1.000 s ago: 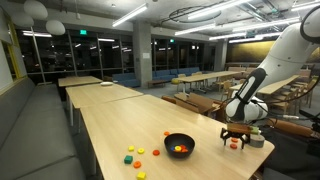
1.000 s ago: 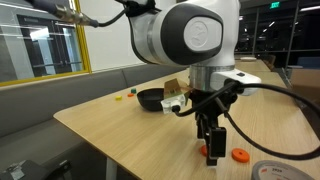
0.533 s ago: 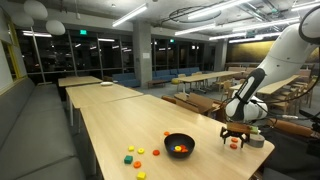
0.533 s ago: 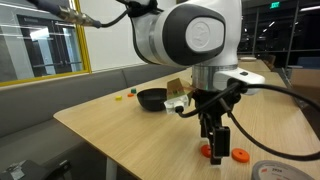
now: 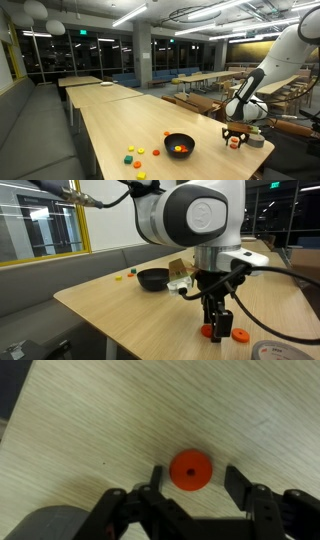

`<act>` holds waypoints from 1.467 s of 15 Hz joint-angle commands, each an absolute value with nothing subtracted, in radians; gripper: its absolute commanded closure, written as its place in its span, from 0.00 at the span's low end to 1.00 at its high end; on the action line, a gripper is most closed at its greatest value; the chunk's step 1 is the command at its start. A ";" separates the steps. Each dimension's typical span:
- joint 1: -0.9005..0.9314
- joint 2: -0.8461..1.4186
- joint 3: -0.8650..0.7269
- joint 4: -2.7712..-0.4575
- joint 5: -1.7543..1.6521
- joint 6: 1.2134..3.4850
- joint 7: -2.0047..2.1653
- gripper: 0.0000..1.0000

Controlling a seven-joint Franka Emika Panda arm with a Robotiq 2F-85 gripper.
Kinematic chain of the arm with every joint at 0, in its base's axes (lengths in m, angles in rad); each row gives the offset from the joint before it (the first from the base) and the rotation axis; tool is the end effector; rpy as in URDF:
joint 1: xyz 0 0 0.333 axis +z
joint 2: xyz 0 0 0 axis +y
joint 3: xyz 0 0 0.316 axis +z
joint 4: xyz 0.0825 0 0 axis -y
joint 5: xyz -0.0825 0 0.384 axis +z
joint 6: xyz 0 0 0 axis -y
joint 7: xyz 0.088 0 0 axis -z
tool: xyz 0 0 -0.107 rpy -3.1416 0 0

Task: Put one yellow ring and three orange rings inside the black bowl

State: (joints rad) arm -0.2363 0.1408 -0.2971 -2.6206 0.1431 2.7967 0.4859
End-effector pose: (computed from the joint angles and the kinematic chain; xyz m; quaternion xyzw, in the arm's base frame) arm 0.3711 -0.2315 0.2074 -0.8392 0.5434 -0.0221 0.0046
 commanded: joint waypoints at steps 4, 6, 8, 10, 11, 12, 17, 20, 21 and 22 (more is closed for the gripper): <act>-0.237 0.129 -0.293 -2.591 0.169 2.779 0.428 0.80; -0.232 0.116 -0.290 -2.583 0.162 2.762 0.421 0.78; -0.218 0.093 -0.282 -2.578 0.149 2.754 0.425 0.78; -0.195 0.065 -0.262 -2.566 0.145 2.742 0.430 0.78; -0.182 0.054 -0.249 -2.557 0.143 2.739 0.436 0.78; -0.167 0.047 -0.237 -2.549 0.131 2.744 0.450 0.78; -0.106 0.049 -0.149 -2.474 0.153 2.741 0.437 0.78; -0.074 0.077 -0.109 -2.416 0.141 2.748 0.443 0.78; -0.064 0.087 -0.098 -2.397 0.142 2.749 0.440 0.78; -0.056 0.097 -0.087 -2.374 0.149 2.745 0.434 0.78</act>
State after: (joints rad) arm -0.0767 0.0677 -0.1097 -2.4477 0.1421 2.7656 0.4410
